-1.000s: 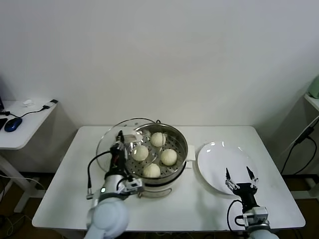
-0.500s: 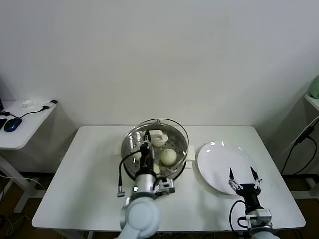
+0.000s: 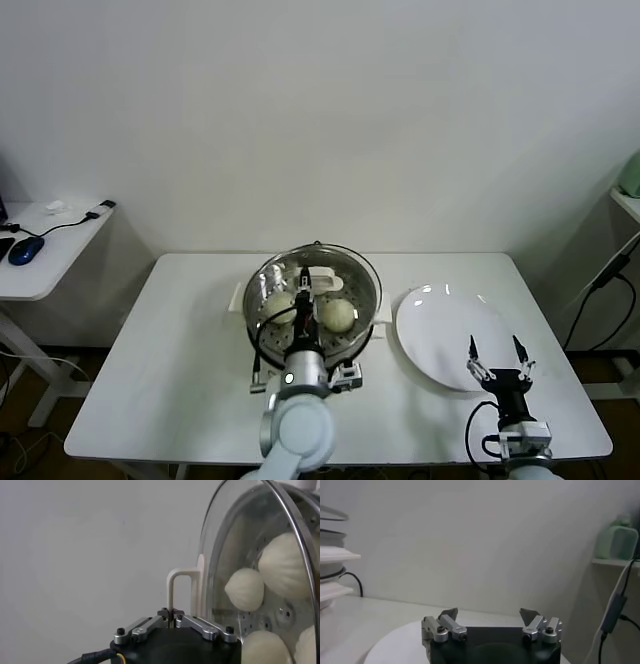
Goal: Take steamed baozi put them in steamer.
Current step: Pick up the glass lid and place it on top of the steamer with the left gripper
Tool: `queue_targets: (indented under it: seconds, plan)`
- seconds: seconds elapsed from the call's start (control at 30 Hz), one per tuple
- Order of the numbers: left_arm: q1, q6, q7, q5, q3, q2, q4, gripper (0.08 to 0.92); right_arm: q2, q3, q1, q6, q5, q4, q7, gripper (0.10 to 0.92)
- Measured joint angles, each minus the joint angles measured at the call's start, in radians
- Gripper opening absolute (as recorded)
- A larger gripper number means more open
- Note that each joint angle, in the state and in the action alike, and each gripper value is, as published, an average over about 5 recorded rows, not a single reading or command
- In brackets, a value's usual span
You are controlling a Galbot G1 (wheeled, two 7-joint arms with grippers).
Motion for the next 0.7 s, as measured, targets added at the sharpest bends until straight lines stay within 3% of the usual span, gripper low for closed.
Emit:
queue_targets:
  seconds: [0.7]
  plan:
    - [0.003, -0.008, -0.035, 0.026, -0.027, -0.025, 0.066, 0.129, 0.026, 0.008, 0.008, 0.014, -0.017, -0.009, 0.002, 0.823]
